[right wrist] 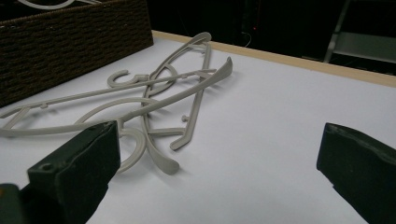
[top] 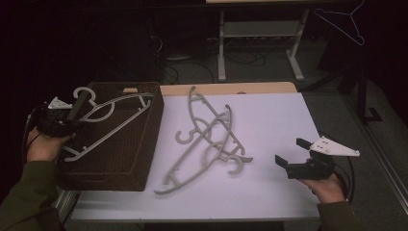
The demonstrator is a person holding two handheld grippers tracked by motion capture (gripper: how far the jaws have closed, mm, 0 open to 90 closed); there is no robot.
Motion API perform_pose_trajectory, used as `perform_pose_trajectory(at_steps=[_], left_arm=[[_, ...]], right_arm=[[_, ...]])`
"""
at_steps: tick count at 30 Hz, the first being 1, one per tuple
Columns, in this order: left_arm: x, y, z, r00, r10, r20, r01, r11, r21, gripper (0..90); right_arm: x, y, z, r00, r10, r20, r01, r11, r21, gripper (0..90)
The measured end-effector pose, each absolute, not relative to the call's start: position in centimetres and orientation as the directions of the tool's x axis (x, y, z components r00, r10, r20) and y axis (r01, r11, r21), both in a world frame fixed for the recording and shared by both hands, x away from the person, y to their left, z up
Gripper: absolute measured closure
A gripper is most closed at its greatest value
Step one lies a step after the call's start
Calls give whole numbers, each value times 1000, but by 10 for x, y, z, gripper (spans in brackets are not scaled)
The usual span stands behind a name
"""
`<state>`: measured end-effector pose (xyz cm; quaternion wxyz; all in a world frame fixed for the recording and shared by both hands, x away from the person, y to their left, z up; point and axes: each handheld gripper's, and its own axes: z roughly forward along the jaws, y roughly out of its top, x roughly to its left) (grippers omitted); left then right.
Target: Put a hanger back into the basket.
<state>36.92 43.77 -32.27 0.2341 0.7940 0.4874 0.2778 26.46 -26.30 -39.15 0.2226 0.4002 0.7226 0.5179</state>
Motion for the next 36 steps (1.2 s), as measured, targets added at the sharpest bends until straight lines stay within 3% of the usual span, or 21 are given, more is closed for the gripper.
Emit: perform_pose_trajectory(at_steps=[18, 25, 36], left_arm=[[373, 441, -338, 386, 906, 176, 680, -408, 609, 812], [369, 446, -333, 372, 918, 141, 667, -369, 647, 647], [363, 431, -315, 406, 914, -3, 604, -266, 751, 408]], right_arm=[[266, -261, -392, -579, 809, 96, 349, 140, 927, 0], [265, -262, -391, -579, 809, 97, 348, 138, 927, 0], [267, -263, -388, -579, 810, 94, 342, 137, 930, 0]])
